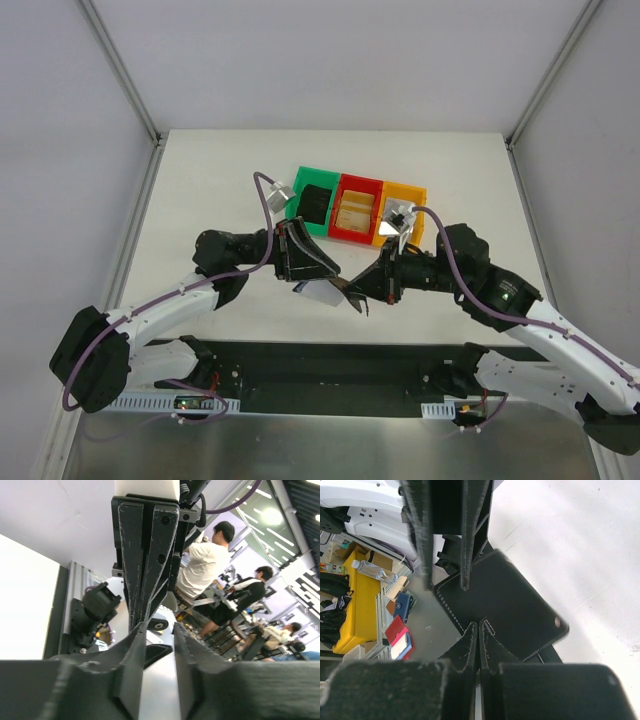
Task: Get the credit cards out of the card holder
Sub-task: Open the card holder.
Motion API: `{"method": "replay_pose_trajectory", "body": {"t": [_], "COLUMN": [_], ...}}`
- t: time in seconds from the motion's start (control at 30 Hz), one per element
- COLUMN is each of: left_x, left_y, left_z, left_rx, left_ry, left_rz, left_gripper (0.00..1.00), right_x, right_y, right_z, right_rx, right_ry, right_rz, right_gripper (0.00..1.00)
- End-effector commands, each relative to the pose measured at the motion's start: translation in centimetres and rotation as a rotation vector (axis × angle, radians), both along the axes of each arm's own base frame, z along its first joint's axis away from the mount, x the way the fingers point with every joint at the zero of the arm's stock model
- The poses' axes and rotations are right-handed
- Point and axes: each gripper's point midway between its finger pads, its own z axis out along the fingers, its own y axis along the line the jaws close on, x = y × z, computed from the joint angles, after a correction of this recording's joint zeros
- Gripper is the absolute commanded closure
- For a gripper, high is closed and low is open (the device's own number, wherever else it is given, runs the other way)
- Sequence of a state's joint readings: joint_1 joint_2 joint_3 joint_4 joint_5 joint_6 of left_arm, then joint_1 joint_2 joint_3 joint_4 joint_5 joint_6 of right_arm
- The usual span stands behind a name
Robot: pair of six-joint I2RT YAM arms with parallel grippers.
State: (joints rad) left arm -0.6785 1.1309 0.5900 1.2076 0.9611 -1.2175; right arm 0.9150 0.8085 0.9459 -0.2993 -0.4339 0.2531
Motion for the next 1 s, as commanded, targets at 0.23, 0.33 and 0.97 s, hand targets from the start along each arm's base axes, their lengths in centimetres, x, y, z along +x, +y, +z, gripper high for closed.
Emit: {"method": "replay_pose_trajectory", "body": {"t": [0.23,0.33,0.97], "left_x": [-0.4,-0.1,4.8], "left_y": [0.7,0.8,5.4], "left_z": [0.7,0.3,-3.9], "left_rx": [-0.055,-0.057,-0.107], "left_ry": [-0.063,-0.068,-0.016], "left_rz": [0.021,0.045,0.490], "left_gripper": [0.43,0.41,0.12], "right_x": [-0.6,-0.7,-0.2], "right_y": [-0.1,-0.2,-0.8], "right_z": [4.1,4.5,8.7], "right_rx": [0.107,0.108,0.019], "right_ry": [-0.060,-0.060,-0.121], "right_rz": [0.019,0.024,0.023], "right_gripper": [1.00,1.00,1.00]}}
